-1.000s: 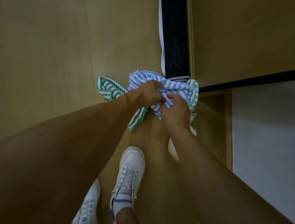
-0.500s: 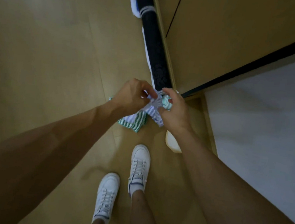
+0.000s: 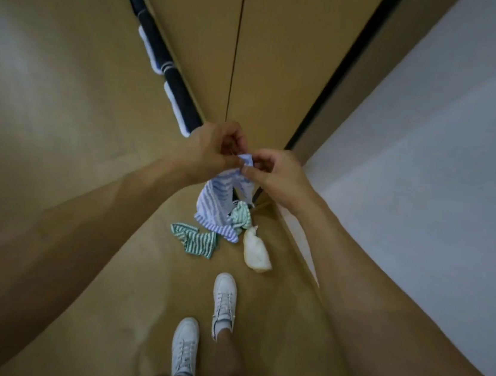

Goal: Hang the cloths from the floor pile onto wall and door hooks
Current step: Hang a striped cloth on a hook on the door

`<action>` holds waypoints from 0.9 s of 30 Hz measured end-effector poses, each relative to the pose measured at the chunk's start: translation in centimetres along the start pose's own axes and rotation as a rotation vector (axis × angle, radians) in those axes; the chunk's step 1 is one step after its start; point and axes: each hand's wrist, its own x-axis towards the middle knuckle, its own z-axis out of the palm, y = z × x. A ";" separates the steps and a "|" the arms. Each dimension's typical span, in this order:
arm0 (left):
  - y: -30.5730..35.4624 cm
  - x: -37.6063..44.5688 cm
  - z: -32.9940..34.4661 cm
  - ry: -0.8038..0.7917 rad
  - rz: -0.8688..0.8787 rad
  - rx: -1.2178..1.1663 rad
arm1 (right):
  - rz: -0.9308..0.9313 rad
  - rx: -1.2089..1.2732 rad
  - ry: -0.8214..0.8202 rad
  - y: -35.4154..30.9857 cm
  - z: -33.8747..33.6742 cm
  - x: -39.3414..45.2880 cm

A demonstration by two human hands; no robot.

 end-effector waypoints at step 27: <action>45.6 -12.2 13.4 -0.308 0.795 0.152 | -0.146 0.147 0.948 -7.8 -28.9 -47.6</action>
